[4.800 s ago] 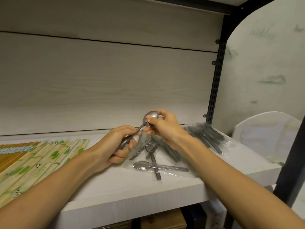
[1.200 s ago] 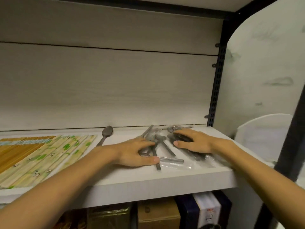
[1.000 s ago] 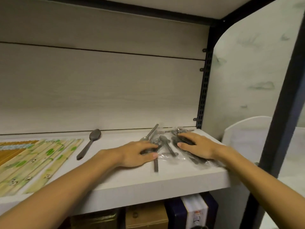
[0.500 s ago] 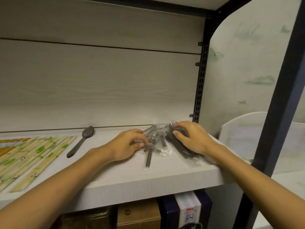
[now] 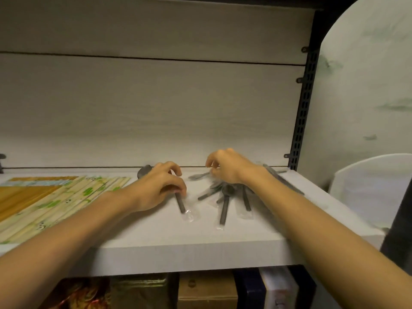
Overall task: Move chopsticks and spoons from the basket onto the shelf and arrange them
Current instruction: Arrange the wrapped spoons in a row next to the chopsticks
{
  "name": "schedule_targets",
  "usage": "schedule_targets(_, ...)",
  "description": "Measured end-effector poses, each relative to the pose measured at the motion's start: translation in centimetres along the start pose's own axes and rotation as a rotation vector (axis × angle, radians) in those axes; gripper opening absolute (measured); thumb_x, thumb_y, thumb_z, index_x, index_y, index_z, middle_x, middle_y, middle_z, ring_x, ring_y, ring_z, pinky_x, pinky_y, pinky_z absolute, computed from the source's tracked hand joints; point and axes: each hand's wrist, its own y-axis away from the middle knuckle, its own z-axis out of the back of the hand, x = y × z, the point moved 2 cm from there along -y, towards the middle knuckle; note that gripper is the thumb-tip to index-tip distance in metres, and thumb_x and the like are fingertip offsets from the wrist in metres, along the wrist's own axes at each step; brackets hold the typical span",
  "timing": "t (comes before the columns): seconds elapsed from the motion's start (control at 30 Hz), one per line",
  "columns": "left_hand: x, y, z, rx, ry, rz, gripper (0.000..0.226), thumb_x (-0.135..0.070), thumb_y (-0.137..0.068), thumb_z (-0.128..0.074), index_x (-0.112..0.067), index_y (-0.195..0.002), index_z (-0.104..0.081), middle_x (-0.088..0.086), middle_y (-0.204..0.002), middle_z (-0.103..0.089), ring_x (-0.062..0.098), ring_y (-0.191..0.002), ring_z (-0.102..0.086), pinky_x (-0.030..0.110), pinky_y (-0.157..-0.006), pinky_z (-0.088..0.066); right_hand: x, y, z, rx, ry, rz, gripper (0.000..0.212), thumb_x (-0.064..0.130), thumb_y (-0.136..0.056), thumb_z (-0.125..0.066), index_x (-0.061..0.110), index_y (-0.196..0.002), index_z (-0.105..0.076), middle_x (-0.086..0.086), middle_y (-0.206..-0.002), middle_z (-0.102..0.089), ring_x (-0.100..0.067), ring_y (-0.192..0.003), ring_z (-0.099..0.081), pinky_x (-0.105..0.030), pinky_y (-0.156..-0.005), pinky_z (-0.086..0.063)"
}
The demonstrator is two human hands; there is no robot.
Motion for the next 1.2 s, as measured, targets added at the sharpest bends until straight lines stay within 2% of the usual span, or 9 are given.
schedule_targets(0.23, 2.6, 0.1, 0.2, -0.01, -0.038, 0.008, 0.032, -0.003, -0.094, -0.049, -0.021, -0.11, -0.07, 0.002, -0.106, -0.06, 0.018, -0.096, -0.057, 0.024, -0.086, -0.04, -0.4, -1.8, -2.8, 0.088, 0.286, -0.036, 0.041, 0.007, -0.093, -0.045, 0.022, -0.131, -0.053, -0.012, -0.13, -0.056, -0.035, -0.121, -0.049, -0.044, -0.095, -0.043)
schedule_targets(0.37, 2.7, 0.5, 0.6, 0.022, -0.022, 0.104, 0.017, -0.034, -0.097, -0.05, -0.029, -0.105, -0.065, -0.013, -0.092, -0.062, 0.005, -0.084, -0.052, 0.028, -0.084, -0.046, -1.1, -1.6, -3.3, 0.058, 0.304, -0.019, 0.025, 0.019, -0.096, -0.049, 0.018, -0.116, -0.065, -0.01, -0.12, -0.06, -0.032, -0.111, -0.051, -0.04, -0.087, -0.042)
schedule_targets(0.43, 2.2, 0.7, 0.8, 0.097, -0.005, 0.162, 0.029, -0.052, -0.093, -0.048, -0.029, -0.086, -0.065, -0.014, -0.081, -0.061, 0.005, -0.081, -0.053, 0.029, -0.077, -0.047, -1.0, -1.5, -3.2, 0.042, 0.283, -0.004, 0.022, 0.023, -0.097, -0.051, 0.02, -0.112, -0.068, -0.008, -0.116, -0.058, -0.03, -0.109, -0.049, -0.039, -0.086, -0.041)
schedule_targets(0.5, 2.1, 0.9, 1.2, 0.171, 0.078, 0.233, 0.036, -0.057, -0.092, -0.045, -0.03, -0.093, -0.069, -0.013, -0.089, -0.065, 0.008, -0.089, -0.054, 0.028, -0.079, -0.047, -0.8, -1.4, -3.0, -0.012, 0.239, 0.004, 0.021, 0.03, -0.096, -0.053, 0.022, -0.111, -0.066, -0.006, -0.116, -0.054, -0.029, -0.112, -0.046, -0.04, -0.089, -0.039)
schedule_targets(0.63, 2.6, 1.6, 1.2, 0.336, 0.073, 0.251, 0.056, -0.077, -0.077, -0.037, -0.04, -0.111, -0.062, -0.012, -0.102, -0.067, 0.014, -0.102, -0.054, 0.033, -0.092, -0.045, 0.1, -1.2, -1.6, -0.335, -0.057, 0.052, 0.014, 0.032, -0.093, -0.059, 0.02, -0.098, -0.064, 0.0, -0.106, -0.062, -0.023, -0.103, -0.054, -0.037, -0.088, -0.043)
schedule_targets(0.8, 3.5, 0.8, 0.4, 0.333, -0.126, 0.212, 0.071, -0.084, -0.067, -0.026, -0.037, -0.11, -0.056, -0.009, -0.103, -0.061, 0.022, -0.105, -0.045, 0.037, -0.086, -0.04, 2.2, -0.5, -0.7, -0.525, -0.58, 0.009, 0.016, 0.024, -0.084, -0.073, 0.022, -0.085, -0.057, 0.002, -0.073, -0.065, -0.003, -0.062, -0.056, -0.014, -0.062, -0.045)
schedule_targets(0.97, 5.4, 1.0, 0.9, 0.314, -0.075, 0.252, 0.028, -0.067, -0.077, -0.038, -0.048, -0.093, -0.05, -0.004, -0.093, -0.055, 0.022, -0.108, -0.048, 0.042, -0.088, -0.046, 3.1, -0.8, -2.0, -0.386, -0.844, -0.097, 0.014, 0.02, -0.088, -0.069, 0.025, -0.084, -0.056, -0.014, -0.059, -0.06, -0.017, -0.047, -0.051, -0.028, -0.053, -0.043)
schedule_targets(1.1, 5.6, 1.3, 0.9, 0.278, -0.079, 0.2, 0.024, -0.063, -0.079, -0.034, -0.051, -0.098, -0.045, -0.011, -0.093, -0.052, 0.025, -0.105, -0.049, 0.043, -0.087, -0.045, 4.5, -0.9, -3.7, -0.123, -0.874, -0.268, 0.019, 0.03, -0.09, -0.066, 0.012, -0.086, -0.072, -0.002, -0.064, -0.061, -0.015, -0.057, -0.052, -0.021, -0.051, -0.042)
schedule_targets(1.2, 5.0, 1.4, 1.0, 0.247, -0.051, 0.155, 0.023, -0.044, -0.087, -0.041, -0.039, -0.108, -0.05, -0.016, -0.094, -0.056, 0.019, -0.1, -0.048, 0.038, -0.082, -0.045, 5.2, -1.0, -4.9, -0.011, -0.764, -0.199, 0.016, 0.028, -0.093, -0.062, 0.018, -0.095, -0.074, 0.003, -0.07, -0.067, -0.009, -0.062, -0.056, -0.024, -0.062, -0.049)
